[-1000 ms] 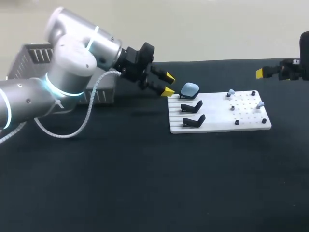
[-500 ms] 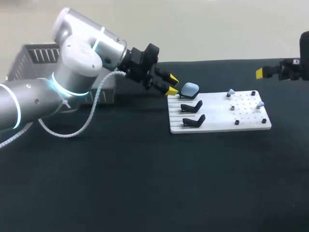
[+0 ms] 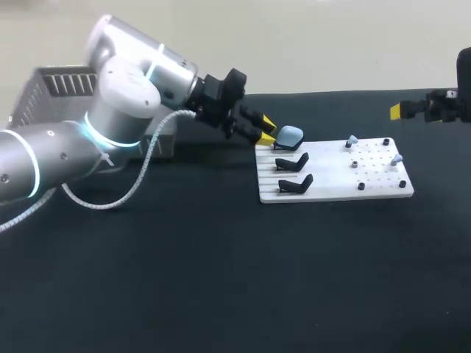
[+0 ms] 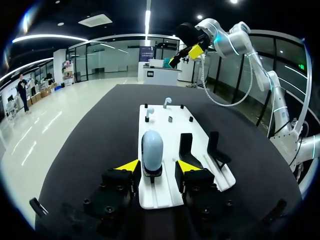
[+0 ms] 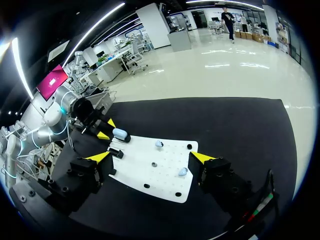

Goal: Pick up each earbud case from the left stands, insert the matching earbuds, close the lid, and place the case in the box.

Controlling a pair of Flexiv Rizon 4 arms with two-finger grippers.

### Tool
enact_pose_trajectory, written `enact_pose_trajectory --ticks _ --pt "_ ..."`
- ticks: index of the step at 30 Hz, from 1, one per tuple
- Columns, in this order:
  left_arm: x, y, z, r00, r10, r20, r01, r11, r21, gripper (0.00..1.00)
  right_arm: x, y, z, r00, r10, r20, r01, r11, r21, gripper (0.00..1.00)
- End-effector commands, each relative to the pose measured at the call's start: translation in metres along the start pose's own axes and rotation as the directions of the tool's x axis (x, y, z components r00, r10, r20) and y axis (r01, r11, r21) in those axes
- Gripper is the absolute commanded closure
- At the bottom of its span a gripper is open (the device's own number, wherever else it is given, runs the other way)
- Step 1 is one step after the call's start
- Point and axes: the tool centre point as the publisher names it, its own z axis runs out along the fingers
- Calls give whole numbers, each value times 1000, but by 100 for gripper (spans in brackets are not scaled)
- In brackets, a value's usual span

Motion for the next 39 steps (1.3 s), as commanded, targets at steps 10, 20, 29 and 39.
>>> enact_pose_trajectory --ticks 10,20,29,39 --pt "2 9 9 1000 -3 1 3 1000 11 51 0 0 0 1000 -1 0 1 1000 1 0" --pt "0 10 17 1000 9 4 -9 999 30 51 0 0 0 1000 -1 0 1 1000 1 0" --pt "2 12 19 1000 -2 14 2 1000 29 52 0 0 0 1000 -1 0 1 1000 1 0" --pt "1 14 23 1000 3 18 -3 999 37 52 0 0 0 1000 -1 0 1 1000 1 0"
